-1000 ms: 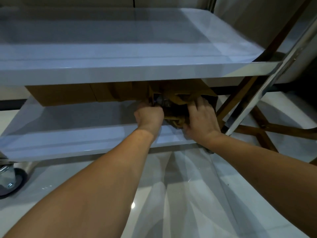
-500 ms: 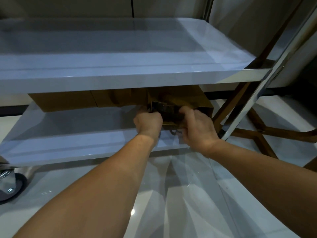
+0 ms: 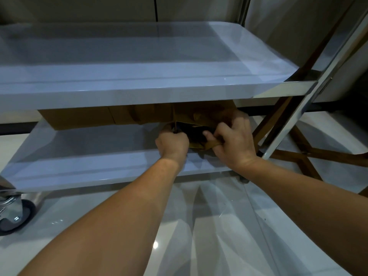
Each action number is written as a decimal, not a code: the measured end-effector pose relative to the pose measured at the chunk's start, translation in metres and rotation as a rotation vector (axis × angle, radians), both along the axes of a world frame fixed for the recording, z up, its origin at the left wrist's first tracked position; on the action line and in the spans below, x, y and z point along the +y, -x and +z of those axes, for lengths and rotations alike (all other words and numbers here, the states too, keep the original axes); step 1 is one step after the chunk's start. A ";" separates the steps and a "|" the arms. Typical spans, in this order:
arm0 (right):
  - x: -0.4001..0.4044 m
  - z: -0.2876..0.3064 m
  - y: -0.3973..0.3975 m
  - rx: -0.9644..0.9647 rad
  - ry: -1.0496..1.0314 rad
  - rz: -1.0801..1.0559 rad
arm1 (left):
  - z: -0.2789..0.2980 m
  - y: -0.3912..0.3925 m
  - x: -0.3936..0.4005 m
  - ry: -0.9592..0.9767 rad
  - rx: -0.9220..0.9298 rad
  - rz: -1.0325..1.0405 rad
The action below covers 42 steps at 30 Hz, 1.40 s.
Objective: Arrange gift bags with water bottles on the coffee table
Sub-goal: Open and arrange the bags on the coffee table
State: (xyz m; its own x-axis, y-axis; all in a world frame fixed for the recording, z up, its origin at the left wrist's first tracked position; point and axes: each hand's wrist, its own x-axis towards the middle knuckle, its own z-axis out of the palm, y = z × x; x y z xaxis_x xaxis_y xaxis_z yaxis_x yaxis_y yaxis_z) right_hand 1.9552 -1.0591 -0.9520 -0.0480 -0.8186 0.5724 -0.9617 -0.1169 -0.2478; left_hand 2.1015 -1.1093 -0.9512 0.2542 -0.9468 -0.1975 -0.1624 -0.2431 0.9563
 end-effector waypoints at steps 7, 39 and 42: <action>-0.027 0.004 0.000 -0.232 -0.252 -0.103 | -0.004 -0.001 -0.001 0.028 -0.034 -0.024; 0.176 0.291 -0.056 -0.631 -0.617 -0.089 | 0.261 -0.049 0.168 -0.764 -0.570 -0.438; 0.215 0.369 -0.046 -0.631 -0.657 -0.230 | 0.339 -0.037 0.193 -0.796 -0.606 -0.649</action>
